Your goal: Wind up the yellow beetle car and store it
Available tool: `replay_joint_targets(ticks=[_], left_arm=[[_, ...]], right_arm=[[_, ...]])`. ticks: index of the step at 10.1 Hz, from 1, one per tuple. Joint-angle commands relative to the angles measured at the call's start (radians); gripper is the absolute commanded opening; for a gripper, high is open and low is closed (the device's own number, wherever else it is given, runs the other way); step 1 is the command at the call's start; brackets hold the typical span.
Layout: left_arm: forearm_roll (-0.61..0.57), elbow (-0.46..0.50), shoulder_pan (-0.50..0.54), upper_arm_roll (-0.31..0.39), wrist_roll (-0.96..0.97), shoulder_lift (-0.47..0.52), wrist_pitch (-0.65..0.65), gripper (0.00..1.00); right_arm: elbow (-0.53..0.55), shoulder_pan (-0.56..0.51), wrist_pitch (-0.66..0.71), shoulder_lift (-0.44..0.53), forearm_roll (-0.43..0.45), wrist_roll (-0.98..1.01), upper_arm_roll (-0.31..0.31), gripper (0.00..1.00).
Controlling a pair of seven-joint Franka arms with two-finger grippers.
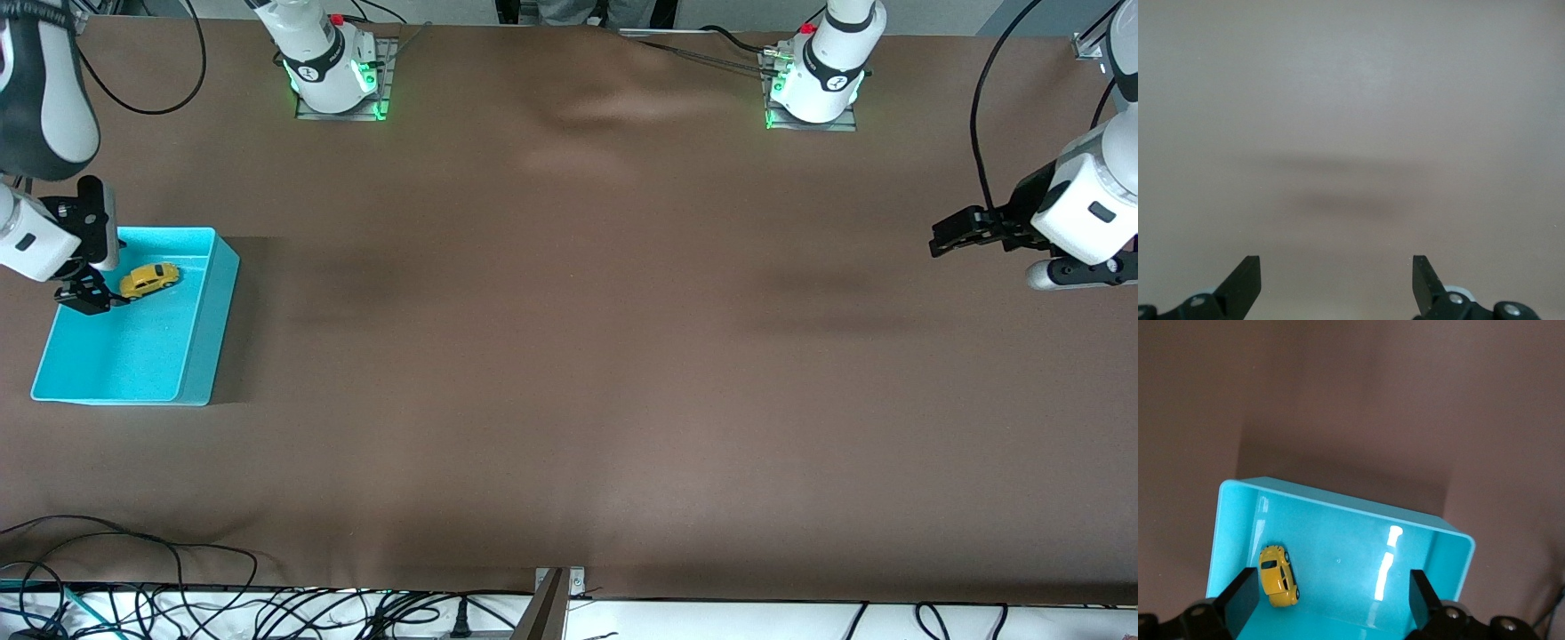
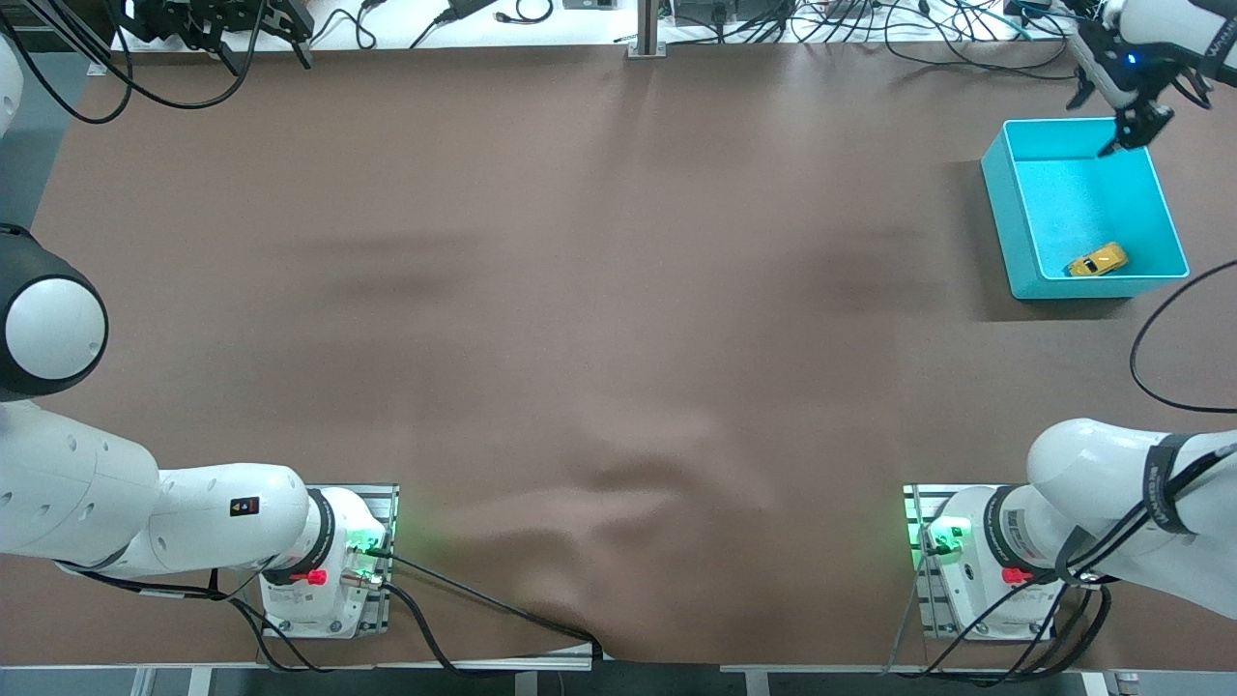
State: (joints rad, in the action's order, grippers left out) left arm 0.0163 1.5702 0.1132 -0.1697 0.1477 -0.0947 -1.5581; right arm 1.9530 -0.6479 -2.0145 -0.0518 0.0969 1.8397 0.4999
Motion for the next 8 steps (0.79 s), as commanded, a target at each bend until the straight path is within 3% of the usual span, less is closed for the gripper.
replay_joint_targets(ticks=[1,3,4,6,8], left_arm=[[0.014,-0.088,-0.029,-0.001,-0.011,-0.051,0.016,1.0],[0.013,-0.113,-0.021,0.001,-0.011,-0.068,0.018,1.0],[0.013,-0.119,-0.017,0.001,-0.013,-0.074,0.018,1.0],[0.013,-0.099,-0.012,0.006,-0.013,-0.079,0.021,1.0],[0.011,-0.108,-0.015,0.006,-0.014,-0.08,0.021,1.0]], right_arm=[[0.026,0.098,0.02,0.16,-0.049,-0.304,-0.011,1.0],[0.021,0.193,0.033,0.202,-0.049,-0.629,-0.017,1.0],[0.02,0.253,0.04,0.196,-0.051,-0.787,-0.053,1.0],[-0.002,0.48,0.04,0.164,-0.052,-1.149,-0.244,1.0],[-0.02,0.547,0.04,0.142,-0.054,-1.433,-0.281,1.0]])
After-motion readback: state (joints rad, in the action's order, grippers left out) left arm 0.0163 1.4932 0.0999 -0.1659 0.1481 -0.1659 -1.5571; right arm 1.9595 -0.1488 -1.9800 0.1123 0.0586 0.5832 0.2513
